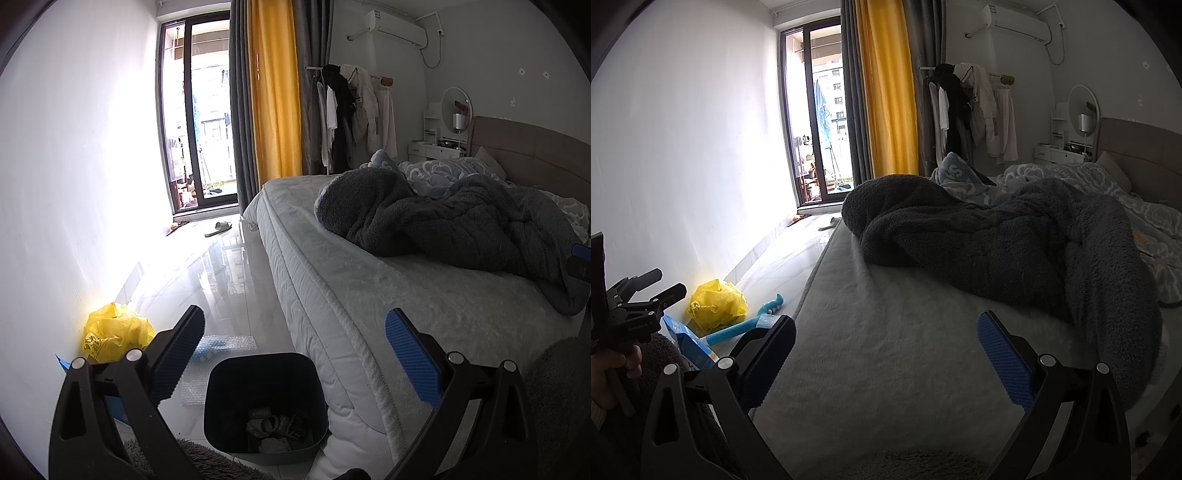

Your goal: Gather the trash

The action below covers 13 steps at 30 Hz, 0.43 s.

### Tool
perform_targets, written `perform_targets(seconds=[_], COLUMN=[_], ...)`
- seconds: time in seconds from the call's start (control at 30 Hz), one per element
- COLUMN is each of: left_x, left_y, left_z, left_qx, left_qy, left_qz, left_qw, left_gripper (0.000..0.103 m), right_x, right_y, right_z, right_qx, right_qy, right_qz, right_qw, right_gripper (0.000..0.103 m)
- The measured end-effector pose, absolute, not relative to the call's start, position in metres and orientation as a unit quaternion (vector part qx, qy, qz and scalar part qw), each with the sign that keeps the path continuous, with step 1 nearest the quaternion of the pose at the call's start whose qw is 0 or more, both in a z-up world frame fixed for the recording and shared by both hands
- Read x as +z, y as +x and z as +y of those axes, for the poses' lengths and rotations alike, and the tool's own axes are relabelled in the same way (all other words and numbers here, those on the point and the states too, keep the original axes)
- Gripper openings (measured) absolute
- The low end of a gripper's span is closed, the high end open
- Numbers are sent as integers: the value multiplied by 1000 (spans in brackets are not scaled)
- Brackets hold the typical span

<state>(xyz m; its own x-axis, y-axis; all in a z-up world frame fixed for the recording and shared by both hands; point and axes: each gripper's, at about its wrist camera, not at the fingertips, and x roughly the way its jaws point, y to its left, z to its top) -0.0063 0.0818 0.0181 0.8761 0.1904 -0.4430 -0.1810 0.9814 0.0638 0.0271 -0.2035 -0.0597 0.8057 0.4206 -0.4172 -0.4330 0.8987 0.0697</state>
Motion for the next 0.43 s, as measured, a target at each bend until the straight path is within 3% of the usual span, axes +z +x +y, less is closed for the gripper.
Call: perform_targets(seconds=[0.43], left_x=[11], left_y=[-9], left_z=[79], left_qx=[89], left_qy=[11], left_qz=[232], left_qw=[969], left_gripper=[100], right_x=[-60], right_y=[27], right_z=[-204], right_qx=[225], right_qy=[-14], right_qz=[216], right_qw=[950], right_gripper=[100])
